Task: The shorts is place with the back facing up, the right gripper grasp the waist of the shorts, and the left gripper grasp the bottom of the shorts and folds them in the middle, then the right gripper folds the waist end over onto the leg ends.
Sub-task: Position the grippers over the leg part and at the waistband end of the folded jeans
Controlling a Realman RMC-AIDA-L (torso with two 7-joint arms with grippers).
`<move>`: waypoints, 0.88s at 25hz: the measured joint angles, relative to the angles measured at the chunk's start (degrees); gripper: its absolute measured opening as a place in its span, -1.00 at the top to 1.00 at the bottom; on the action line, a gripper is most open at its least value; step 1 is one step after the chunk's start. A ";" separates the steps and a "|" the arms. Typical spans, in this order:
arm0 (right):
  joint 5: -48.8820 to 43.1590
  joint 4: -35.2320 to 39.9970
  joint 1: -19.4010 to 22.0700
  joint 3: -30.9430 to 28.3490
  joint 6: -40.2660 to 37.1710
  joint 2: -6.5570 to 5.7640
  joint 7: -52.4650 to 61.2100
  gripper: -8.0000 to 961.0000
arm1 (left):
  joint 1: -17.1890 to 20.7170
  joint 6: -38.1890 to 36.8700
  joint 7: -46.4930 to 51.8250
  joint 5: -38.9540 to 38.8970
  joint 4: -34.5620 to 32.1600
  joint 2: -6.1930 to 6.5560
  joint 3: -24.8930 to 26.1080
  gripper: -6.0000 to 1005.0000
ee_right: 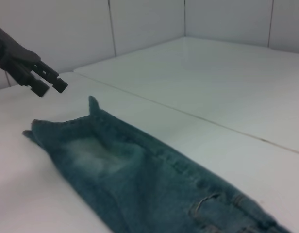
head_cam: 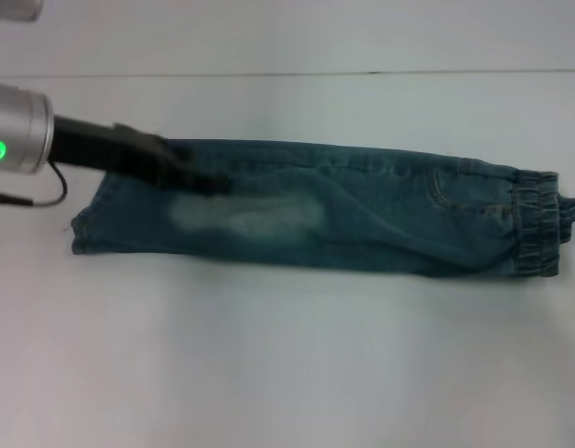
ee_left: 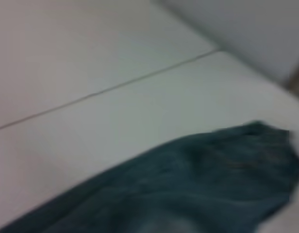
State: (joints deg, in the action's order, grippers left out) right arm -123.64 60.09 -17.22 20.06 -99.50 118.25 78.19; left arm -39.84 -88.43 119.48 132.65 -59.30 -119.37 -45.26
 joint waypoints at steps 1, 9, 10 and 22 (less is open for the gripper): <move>0.36 -0.56 1.02 -0.90 0.00 0.63 -1.88 -0.91 | 0.84 -1.66 -2.22 -2.05 0.49 0.16 0.06 -0.86; 0.44 -15.01 3.46 -7.28 5.34 1.06 -15.86 -0.92 | 2.55 -6.65 -8.58 -6.50 3.70 0.19 -0.65 -0.86; 0.40 -16.31 3.48 -7.53 6.48 1.05 -17.09 -0.92 | 2.42 -7.07 -8.87 -6.55 3.80 0.13 -0.73 -0.86; -0.64 -27.32 -0.86 -6.39 15.77 -0.36 -22.59 -0.86 | -0.14 -7.26 -9.69 -6.35 4.69 -1.07 -2.97 -0.86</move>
State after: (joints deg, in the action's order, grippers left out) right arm -124.29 32.77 -18.08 13.67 -83.73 117.89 55.61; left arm -39.98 -95.69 109.80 126.31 -54.61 -120.44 -48.23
